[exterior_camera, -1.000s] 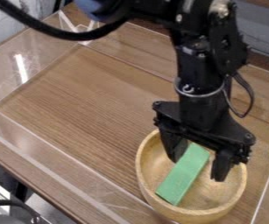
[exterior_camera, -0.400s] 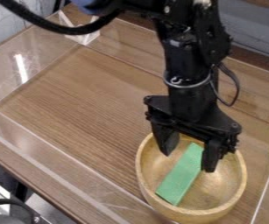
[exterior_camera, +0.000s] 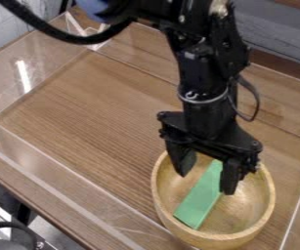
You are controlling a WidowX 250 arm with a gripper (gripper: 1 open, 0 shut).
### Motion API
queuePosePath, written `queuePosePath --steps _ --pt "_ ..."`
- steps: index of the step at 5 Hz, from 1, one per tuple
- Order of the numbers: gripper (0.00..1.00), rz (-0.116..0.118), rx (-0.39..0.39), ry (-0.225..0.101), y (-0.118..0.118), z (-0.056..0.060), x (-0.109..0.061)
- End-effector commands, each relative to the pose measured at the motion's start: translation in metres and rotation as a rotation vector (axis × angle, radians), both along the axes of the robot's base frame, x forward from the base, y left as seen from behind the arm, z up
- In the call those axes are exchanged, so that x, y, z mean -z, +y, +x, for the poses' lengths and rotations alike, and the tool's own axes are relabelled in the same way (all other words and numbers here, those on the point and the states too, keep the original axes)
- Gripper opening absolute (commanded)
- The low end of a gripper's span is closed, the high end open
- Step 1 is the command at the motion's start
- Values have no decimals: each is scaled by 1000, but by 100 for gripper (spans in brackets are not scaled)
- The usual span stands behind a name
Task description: Put the green block in the brown bowl
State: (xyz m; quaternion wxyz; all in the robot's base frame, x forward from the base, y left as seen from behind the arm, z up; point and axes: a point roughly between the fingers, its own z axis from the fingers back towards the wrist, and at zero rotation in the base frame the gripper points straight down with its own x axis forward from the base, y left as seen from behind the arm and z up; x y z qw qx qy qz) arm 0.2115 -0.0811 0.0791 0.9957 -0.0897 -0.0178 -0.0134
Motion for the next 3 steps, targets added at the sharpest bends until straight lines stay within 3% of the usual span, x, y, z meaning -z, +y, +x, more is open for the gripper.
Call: queuePosePath --steps 1,3 --pt "100 -13 -14 -26 3 5 0" --pt "100 -18 -21 -19 6 5 12"
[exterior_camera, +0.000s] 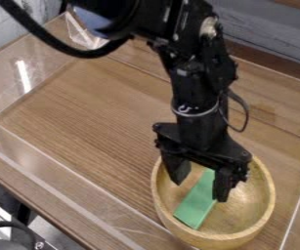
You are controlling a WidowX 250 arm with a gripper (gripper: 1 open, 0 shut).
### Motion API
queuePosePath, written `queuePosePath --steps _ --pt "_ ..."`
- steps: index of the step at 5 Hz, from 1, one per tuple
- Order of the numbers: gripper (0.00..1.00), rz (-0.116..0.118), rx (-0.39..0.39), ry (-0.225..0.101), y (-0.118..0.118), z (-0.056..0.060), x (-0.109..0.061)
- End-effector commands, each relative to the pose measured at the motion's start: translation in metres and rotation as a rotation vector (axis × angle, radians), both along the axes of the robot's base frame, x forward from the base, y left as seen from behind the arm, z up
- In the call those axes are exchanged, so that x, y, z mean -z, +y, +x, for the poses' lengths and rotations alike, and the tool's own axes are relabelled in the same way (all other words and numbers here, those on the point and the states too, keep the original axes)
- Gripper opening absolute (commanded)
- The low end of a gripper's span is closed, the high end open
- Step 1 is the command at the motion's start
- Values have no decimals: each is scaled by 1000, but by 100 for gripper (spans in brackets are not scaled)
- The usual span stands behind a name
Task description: Put the green block in the brown bowl
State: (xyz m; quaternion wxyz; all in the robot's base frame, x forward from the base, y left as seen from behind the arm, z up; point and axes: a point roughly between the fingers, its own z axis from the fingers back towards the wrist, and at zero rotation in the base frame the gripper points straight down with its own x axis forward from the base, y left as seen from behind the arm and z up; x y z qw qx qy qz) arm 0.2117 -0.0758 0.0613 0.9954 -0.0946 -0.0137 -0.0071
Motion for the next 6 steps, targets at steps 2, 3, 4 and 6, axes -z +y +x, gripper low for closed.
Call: queuePosePath --steps 2,3,4,6 --pt "100 -4 -14 -24 0 5 16" --pt "100 -2 -16 -27 -1 7 28" --pt "0 0 -19 -29 -1 7 35" --pt "0 0 -21 -16 -1 6 36"
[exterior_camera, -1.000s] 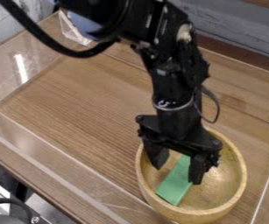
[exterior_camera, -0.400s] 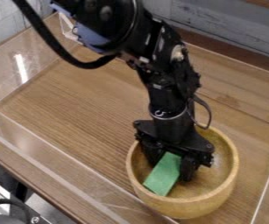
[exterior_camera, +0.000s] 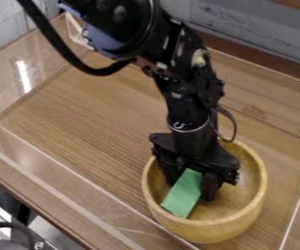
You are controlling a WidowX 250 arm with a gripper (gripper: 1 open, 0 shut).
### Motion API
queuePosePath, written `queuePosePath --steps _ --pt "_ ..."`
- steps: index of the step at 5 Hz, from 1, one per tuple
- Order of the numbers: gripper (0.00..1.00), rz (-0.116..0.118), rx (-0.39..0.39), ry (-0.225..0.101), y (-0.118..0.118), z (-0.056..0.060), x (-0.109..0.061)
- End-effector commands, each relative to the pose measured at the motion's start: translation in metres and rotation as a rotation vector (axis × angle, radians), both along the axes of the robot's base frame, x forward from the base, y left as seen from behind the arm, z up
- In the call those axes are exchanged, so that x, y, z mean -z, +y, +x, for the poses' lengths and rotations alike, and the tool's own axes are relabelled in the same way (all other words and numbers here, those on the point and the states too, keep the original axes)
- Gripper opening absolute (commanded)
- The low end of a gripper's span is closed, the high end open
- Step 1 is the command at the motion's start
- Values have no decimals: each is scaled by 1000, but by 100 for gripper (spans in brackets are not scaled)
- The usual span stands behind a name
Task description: Put the green block in the brown bowl
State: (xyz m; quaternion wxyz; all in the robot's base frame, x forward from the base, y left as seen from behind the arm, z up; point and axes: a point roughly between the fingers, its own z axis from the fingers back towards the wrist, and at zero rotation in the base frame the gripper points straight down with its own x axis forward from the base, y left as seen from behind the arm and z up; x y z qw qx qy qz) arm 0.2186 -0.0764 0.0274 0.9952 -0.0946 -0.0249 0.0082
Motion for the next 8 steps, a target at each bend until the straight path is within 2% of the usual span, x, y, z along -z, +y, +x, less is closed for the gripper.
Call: queuePosePath --steps 1,8 --pt "0 0 12 10 -1 -1 2" --pt "0 -24 -9 77 -1 -13 -1"
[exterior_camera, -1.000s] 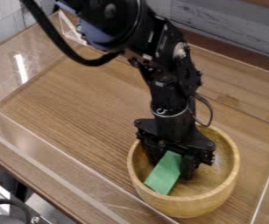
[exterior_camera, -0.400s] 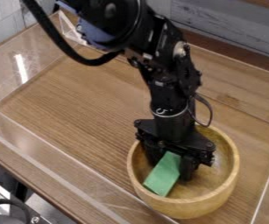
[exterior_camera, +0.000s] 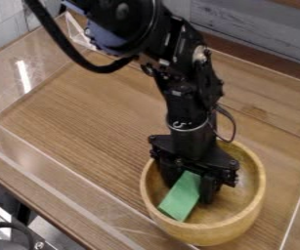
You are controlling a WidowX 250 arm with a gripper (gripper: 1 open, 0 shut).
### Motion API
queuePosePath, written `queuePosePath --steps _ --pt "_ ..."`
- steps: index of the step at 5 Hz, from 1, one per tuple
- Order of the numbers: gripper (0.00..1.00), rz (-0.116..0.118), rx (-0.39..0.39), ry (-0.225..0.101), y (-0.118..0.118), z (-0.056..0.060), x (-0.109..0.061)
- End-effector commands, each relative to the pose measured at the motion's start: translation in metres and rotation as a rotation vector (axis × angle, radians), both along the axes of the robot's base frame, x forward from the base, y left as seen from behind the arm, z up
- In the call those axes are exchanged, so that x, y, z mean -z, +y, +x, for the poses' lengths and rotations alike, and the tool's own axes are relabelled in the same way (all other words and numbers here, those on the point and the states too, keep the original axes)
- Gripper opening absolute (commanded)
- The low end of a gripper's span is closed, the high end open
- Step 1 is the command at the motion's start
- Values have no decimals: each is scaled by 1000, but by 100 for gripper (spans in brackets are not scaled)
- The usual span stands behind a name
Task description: Put the green block in the brown bowl
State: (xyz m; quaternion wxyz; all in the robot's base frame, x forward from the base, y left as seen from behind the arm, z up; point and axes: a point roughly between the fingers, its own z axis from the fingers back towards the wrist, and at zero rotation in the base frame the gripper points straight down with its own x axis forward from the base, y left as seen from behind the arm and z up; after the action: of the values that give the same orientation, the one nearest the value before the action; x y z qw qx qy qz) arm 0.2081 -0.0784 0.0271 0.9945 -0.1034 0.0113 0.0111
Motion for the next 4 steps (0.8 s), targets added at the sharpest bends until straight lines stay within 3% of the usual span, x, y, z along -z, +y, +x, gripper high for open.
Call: queuePosePath --steps 1,4 --pt "0 -8 -15 13 1 -4 -2" --pt "0 -17 -27 35 0 -7 -2"
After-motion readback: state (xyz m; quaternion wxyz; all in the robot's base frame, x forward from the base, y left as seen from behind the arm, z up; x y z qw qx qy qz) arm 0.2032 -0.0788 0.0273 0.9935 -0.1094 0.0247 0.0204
